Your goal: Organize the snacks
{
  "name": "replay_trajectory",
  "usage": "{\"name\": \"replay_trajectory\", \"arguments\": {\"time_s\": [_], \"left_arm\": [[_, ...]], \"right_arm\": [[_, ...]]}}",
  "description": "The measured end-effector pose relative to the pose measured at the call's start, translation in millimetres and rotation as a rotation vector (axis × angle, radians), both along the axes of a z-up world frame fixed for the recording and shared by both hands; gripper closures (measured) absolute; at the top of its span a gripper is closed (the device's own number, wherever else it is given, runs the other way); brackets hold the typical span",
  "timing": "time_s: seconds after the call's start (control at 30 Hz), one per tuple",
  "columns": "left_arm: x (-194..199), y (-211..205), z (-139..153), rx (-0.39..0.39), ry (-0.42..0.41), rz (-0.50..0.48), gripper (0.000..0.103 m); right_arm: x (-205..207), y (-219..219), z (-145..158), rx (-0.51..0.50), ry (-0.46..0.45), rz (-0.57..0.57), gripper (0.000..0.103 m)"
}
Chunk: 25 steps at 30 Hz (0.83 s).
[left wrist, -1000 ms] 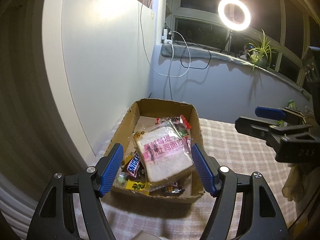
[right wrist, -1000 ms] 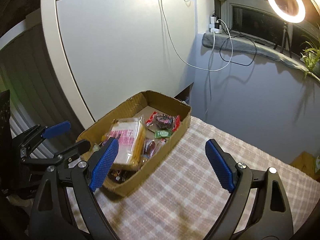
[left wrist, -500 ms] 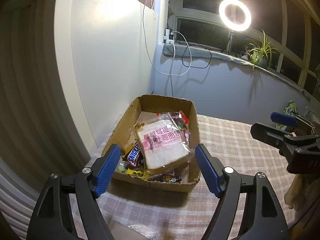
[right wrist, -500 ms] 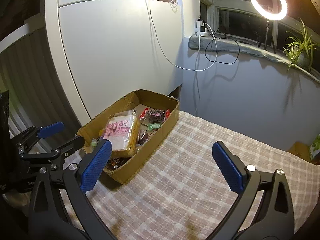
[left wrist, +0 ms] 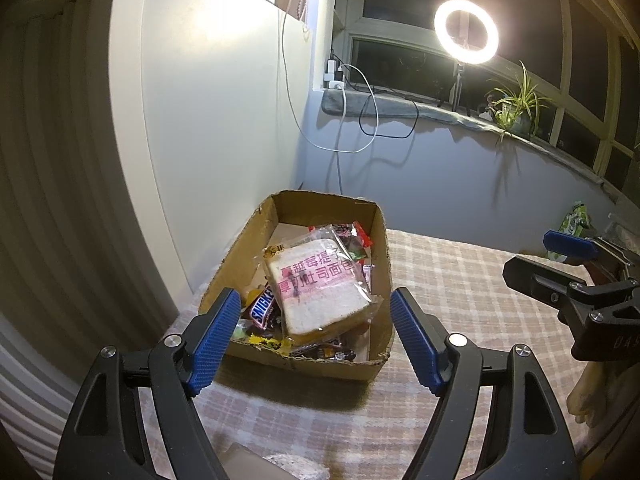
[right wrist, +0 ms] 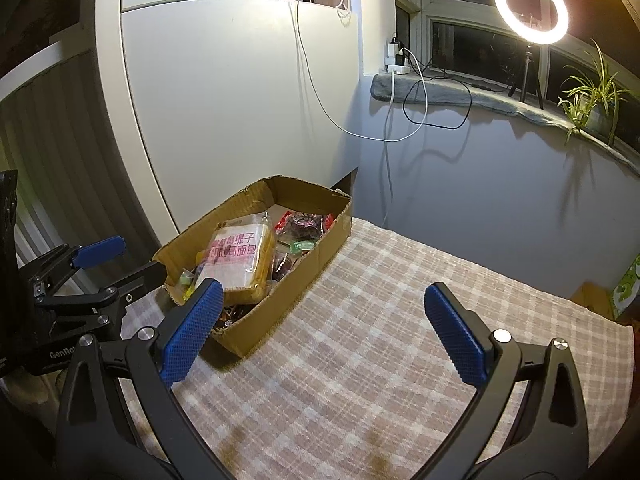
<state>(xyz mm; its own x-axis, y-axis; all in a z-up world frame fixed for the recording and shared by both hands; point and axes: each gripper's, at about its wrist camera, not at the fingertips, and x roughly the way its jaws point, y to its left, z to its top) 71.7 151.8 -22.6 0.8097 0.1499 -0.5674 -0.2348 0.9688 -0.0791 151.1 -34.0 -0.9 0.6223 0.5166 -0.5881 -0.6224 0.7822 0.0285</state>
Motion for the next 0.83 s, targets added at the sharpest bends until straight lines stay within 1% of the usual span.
{"name": "replay_trajectory", "arguments": {"time_s": [0.83], "left_arm": [[-5.1, -2.0, 0.3, 0.007, 0.000, 0.014, 0.025]], "right_arm": [[-3.9, -13.6, -1.5, 0.013, 0.013, -0.024, 0.001]]}}
